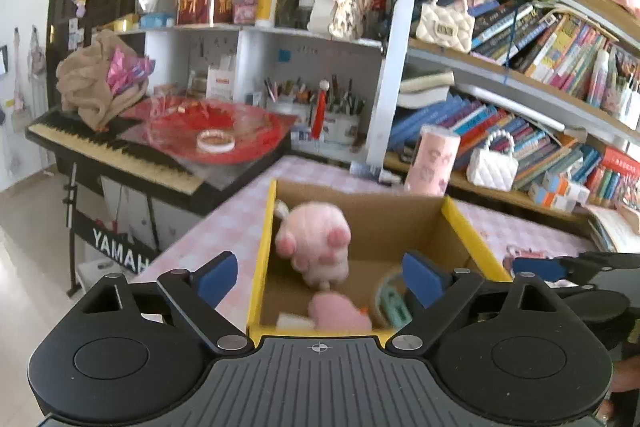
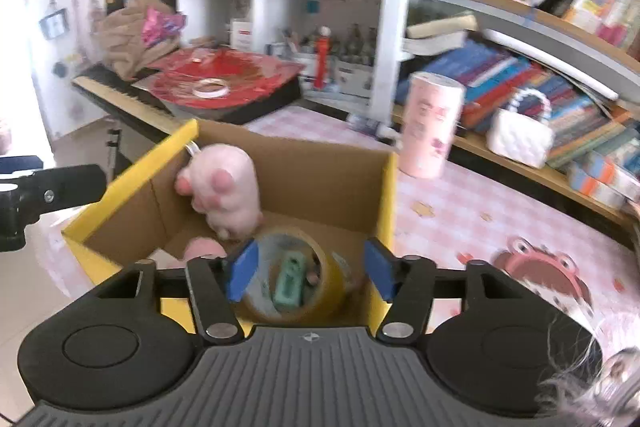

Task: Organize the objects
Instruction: 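Move both tools back toward the white charger and blue clip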

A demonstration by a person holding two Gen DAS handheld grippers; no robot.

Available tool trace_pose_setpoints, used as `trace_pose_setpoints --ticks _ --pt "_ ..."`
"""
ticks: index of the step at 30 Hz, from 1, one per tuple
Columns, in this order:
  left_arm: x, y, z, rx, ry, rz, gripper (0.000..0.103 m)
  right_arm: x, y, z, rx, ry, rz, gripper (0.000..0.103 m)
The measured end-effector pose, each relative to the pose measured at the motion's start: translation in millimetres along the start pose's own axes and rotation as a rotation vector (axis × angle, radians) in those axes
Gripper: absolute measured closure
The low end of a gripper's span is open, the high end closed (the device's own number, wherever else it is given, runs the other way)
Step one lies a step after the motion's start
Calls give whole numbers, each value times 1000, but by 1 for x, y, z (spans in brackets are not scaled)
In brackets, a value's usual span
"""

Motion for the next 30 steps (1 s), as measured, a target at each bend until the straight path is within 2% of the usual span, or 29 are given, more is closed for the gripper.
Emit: trace_pose_setpoints --ticks 4,11,16,21,30 --pt "-2 -16 -11 30 -16 9 11 3 -24 -19 1 -58 5 35" --pt "-3 -40 -35 39 -6 51 10 14 -55 -45 34 -133 44 35" --pt "0 -60 -45 95 -10 32 10 23 -78 -62 66 -156 51 29" --pt "-3 -76 -53 135 -39 52 10 32 -101 -72 128 -171 52 27" --pt "-14 -94 -57 211 -108 116 10 37 -125 -95 154 -224 66 22"
Point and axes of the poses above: each gripper's, at about its wrist camera, not at the fingertips, and z roughly the way its jaws point, x to its left, y to its top, the point moved 3 cm from there along z, roughly the way its jaws point, and after that the axes turned 8 degrees about -y, right-handed, at the moved point
